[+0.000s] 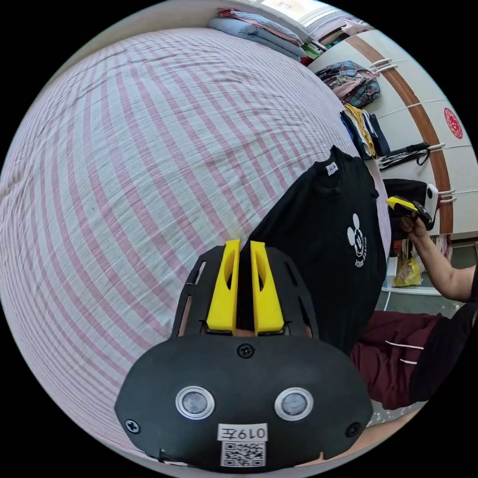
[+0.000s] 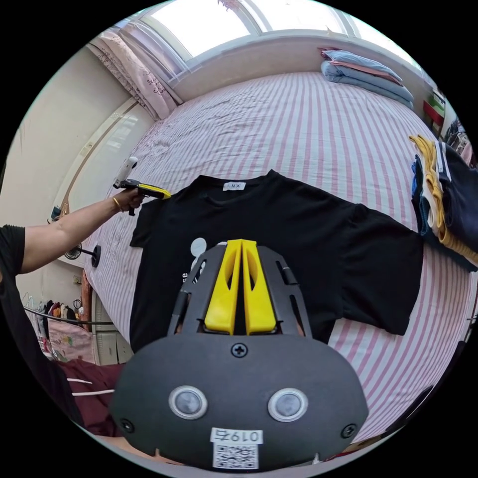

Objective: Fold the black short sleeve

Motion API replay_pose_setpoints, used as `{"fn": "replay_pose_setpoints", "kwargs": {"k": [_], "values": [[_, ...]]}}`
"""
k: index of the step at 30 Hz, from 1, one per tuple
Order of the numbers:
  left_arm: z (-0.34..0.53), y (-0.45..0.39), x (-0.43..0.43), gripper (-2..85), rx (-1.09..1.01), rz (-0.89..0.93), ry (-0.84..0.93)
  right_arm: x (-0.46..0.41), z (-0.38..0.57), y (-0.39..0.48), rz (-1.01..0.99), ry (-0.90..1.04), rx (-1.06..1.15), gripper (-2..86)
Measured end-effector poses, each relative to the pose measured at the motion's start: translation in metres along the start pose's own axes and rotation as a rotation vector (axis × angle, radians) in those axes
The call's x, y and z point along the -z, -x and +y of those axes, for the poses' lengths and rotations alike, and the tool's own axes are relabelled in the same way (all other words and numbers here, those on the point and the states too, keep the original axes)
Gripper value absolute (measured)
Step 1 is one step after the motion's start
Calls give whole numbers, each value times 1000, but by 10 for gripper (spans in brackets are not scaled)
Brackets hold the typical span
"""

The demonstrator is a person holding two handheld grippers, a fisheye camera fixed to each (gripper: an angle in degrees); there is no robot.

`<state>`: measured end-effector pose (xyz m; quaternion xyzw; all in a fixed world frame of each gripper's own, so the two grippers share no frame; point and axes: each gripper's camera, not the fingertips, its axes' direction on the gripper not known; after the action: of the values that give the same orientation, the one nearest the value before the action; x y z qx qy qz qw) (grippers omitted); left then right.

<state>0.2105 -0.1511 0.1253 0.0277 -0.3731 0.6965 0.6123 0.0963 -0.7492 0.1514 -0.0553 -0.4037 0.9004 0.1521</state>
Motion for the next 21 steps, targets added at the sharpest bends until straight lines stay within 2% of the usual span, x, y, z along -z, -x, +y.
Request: {"fn": "replay_pose_setpoints", "kwargs": {"k": [5,10,15,21], "values": [[-6,-8,15,34,-24,13,-139,15,17,-11,49,14,-41,-7],[-31,-38,-7,16,-125,-60,-75,28,36,-23,55,20,-93,-7],[-50,-51,-22,11,-148,9,-118,33,38,-24,59,17,-84,-7],[-60,-48,-44,10,-148,-109,-52,33,22,-21,32,-18,-6,-6]]}}
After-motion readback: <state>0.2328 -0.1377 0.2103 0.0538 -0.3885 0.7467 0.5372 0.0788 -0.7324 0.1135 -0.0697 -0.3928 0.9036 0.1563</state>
